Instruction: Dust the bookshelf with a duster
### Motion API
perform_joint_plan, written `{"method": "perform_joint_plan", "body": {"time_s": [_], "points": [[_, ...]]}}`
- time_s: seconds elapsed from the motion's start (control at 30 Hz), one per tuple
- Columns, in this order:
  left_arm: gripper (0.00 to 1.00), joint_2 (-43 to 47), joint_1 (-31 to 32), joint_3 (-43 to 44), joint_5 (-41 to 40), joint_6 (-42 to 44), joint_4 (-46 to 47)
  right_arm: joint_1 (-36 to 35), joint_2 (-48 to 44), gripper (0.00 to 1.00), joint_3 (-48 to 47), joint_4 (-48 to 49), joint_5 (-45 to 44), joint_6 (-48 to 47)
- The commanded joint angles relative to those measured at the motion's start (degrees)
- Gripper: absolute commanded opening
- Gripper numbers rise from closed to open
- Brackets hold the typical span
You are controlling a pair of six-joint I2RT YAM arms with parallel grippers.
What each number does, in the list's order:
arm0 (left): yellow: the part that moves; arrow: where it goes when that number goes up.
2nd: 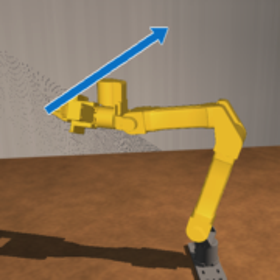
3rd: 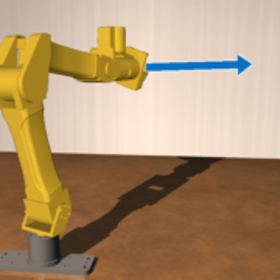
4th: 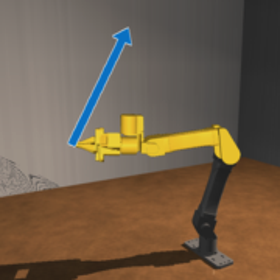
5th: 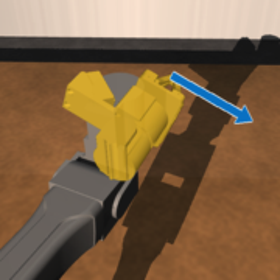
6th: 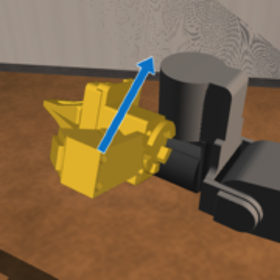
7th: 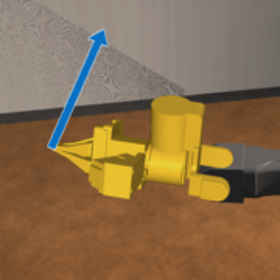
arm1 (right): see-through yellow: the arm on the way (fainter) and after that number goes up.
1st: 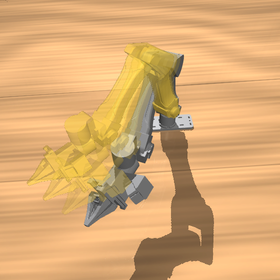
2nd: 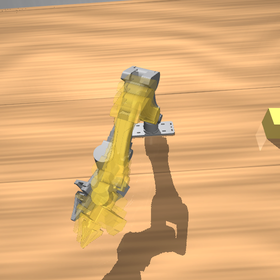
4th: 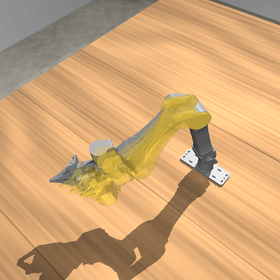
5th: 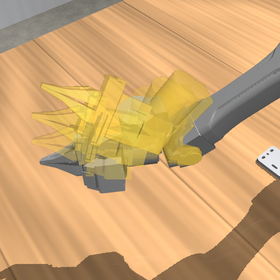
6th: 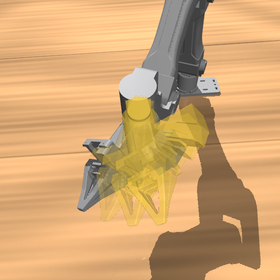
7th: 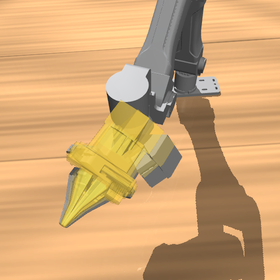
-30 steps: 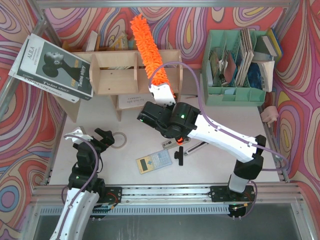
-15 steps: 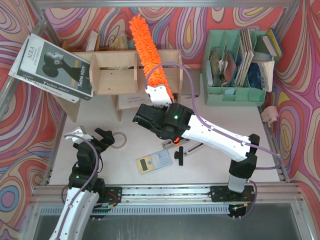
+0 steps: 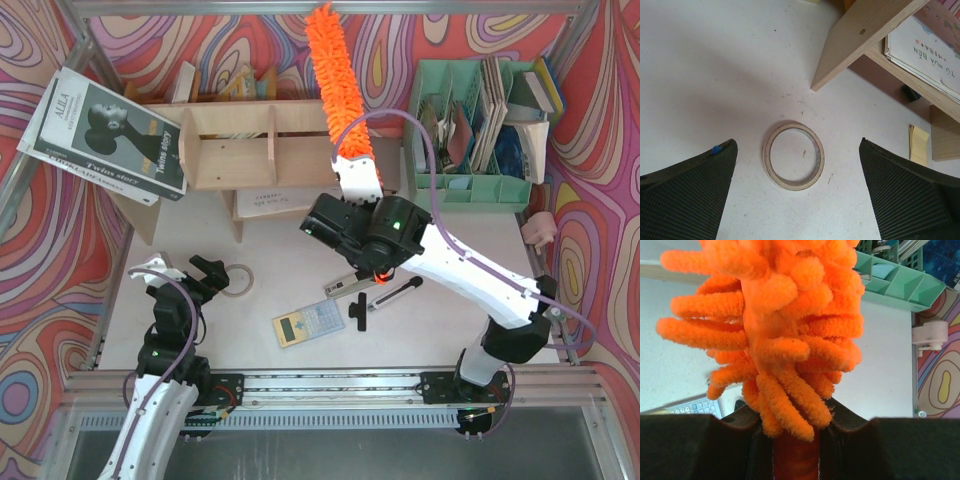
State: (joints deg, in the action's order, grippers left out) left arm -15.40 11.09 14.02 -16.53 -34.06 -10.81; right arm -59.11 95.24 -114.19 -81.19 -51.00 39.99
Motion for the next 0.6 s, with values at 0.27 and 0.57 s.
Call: {"method": "perform_joint_plan", "body": {"time_s": [0.27,0.57], "points": [[0.99,0.4,-0.3,-1.0,-0.5,-0.2,1.2,2.4,-9.6,0.00,10.8,15.8,4.2,-10.0],[0.98,0.1,-0.3,-1.1,-0.9,-0.1,1.1,-0.2,-8.3,0.00,10.1,20.7,9.0,-14.8]]}}
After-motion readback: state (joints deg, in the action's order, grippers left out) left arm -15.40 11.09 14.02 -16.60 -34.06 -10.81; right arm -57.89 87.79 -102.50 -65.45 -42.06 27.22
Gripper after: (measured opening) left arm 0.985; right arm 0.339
